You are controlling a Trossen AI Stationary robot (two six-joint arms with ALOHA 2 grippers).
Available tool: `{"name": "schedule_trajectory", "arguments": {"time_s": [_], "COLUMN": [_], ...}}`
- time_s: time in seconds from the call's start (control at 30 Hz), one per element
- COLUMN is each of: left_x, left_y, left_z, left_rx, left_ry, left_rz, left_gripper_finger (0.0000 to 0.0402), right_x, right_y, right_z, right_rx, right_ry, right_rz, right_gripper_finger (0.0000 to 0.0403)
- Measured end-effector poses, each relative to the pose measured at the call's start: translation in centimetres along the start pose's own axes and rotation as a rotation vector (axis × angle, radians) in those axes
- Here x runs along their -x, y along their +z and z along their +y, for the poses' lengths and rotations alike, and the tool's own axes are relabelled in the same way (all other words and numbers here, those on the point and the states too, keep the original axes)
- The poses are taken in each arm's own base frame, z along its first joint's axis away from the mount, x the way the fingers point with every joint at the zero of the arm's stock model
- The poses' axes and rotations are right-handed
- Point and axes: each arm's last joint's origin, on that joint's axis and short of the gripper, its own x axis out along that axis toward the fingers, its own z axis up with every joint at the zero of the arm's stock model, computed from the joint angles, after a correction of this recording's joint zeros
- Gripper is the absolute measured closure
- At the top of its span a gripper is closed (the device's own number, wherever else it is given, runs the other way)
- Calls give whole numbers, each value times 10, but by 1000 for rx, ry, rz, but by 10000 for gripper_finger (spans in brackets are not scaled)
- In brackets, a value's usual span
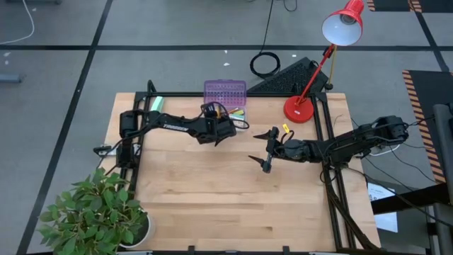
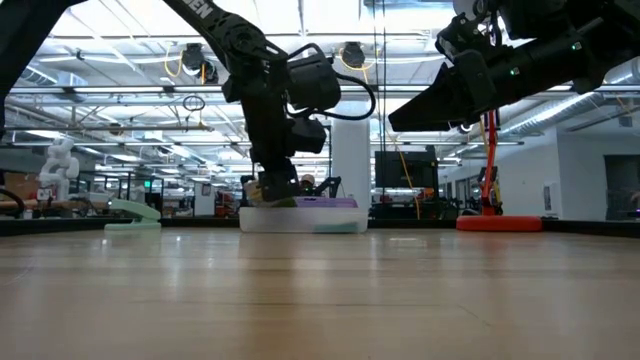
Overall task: Pack school essentials
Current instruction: Put the yellow crayon box into the purple supply box
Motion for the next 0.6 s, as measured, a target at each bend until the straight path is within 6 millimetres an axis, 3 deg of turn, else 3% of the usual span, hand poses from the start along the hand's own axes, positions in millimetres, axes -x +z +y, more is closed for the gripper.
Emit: {"name": "schedule_trajectory", "arguments": {"time_s": [0.3,0.6], "left_x": [0,0], "left_y": [3,7], "left_z": [-1,-2], "left_rx": [26,90], "left_ry": [-43,-126], "left_rz": [-28,-67], "left_gripper_finger": [247,165], "right_x": [0,0], "right_y": [0,0], "right_z": [0,0], "right_rx": [1,1], "right_ry": [0,0], "right_rz": [0,0], "right_gripper_finger": [7,7]}}
